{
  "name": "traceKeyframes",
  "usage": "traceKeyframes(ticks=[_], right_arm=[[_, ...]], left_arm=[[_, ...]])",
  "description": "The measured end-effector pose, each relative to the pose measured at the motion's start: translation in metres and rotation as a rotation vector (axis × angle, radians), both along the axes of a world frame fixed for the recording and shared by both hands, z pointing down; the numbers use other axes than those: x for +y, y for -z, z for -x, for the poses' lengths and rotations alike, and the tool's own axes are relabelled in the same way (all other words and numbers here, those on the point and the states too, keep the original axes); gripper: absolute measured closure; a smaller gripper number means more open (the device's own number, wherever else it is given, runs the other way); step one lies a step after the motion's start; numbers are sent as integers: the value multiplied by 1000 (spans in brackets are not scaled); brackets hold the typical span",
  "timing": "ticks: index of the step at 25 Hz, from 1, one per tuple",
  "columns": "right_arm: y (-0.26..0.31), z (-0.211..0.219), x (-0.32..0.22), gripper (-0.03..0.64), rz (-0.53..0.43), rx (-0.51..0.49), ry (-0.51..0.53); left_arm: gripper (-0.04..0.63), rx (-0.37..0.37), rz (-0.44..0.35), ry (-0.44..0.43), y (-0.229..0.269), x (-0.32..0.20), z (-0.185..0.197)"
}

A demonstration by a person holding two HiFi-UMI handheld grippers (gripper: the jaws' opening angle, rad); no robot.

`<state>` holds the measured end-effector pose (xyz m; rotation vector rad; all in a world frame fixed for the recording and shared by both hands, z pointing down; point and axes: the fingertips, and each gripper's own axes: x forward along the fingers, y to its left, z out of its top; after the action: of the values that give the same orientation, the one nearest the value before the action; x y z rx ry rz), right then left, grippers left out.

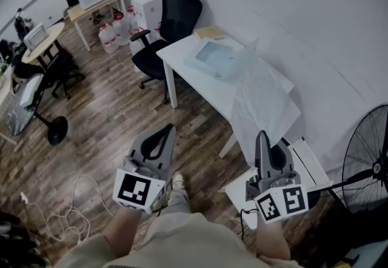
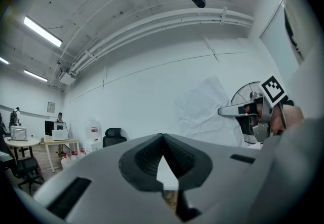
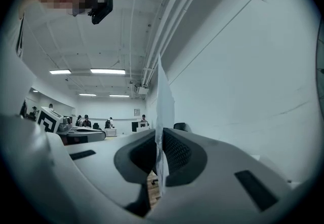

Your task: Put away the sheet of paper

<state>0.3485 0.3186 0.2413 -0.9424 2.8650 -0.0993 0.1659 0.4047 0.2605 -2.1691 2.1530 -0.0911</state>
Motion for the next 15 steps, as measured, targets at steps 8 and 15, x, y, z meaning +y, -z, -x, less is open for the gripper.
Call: traceKeyframes(ticks=[8,15], right_arm=[[3,62,-67,595,10,12,-25],[6,127,-129,595,18,25,-66]], left_arm=[[577,7,13,-24,3,-71,65],[577,7,13,-60,8,-140,136]])
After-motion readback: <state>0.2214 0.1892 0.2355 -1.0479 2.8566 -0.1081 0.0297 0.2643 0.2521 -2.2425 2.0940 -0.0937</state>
